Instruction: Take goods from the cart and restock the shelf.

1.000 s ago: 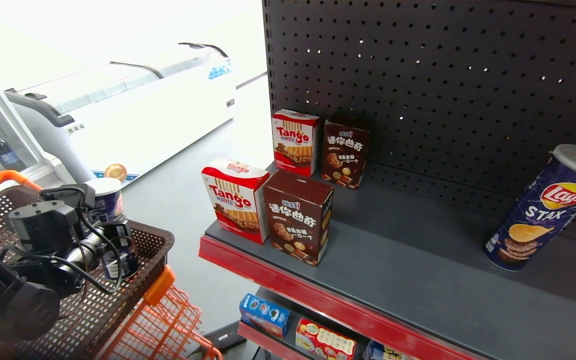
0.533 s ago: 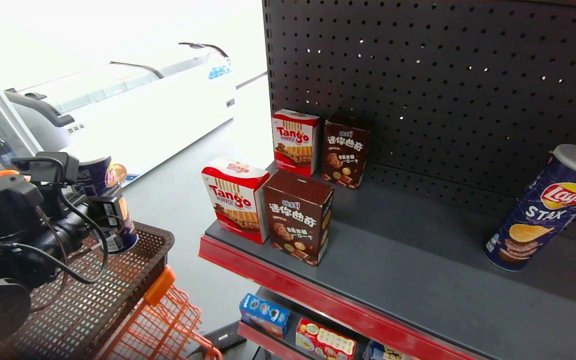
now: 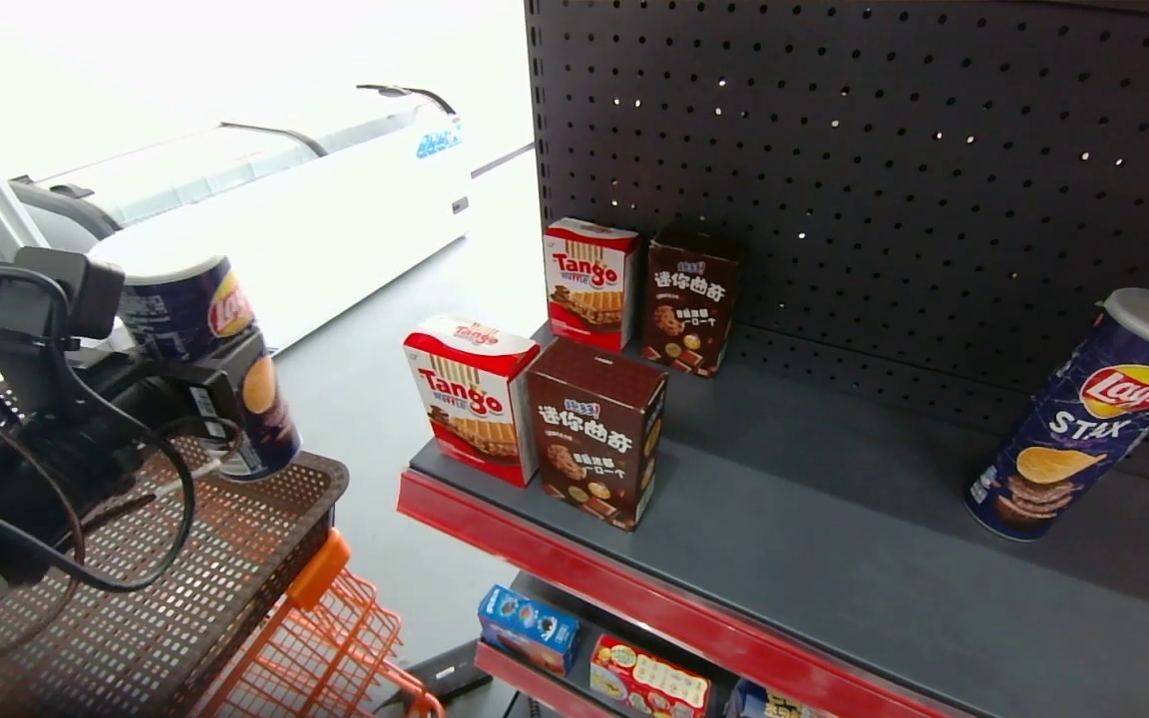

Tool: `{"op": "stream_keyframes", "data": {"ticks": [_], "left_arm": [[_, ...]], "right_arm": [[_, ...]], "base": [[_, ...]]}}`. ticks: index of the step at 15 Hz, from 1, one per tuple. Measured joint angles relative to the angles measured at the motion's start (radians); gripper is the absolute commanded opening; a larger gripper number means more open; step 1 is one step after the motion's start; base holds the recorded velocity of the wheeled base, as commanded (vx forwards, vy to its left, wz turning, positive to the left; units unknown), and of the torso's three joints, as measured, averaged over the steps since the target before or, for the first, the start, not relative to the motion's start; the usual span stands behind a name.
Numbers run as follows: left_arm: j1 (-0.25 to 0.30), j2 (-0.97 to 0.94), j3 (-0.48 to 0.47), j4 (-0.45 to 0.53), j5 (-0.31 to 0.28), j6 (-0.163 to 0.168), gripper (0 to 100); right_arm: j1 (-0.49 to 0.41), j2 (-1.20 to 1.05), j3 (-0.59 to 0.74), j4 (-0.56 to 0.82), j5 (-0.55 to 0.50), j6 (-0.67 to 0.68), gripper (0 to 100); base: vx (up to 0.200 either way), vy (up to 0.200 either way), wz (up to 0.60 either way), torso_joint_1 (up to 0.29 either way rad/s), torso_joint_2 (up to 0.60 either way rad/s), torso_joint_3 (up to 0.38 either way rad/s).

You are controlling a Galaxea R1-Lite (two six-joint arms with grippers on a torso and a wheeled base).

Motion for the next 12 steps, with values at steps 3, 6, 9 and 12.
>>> {"op": "stream_keyframes", "data": {"ticks": [3,6,9,12], "left_arm": [[-0.116,-0.036,0.041,0.003,-0.028,-0.018,0],[-0.219,-0.093,0.078,0.067,-0.092,-0.044,0],[-0.245,-0.161,0.121,0.133,-0.116,-0.048,0],[-0.275,-0.189,0.129,0.134,-0.118,-0.049,0]], "right_arm": [[0.000,0.000,0.000,0.000,0.000,0.000,100],[0.000,0.000,0.000,0.000,0.000,0.000,100],[0.000,0.000,0.000,0.000,0.000,0.000,100],[-0.001,0.000,0.000,0.000,0.000,0.000,100]], "base": [[0.000,0.000,0.00,0.000,0.00,0.000],[0.000,0.000,0.00,0.000,0.00,0.000],[0.000,0.000,0.00,0.000,0.00,0.000],[0.000,0.000,0.00,0.000,0.00,0.000]]}}
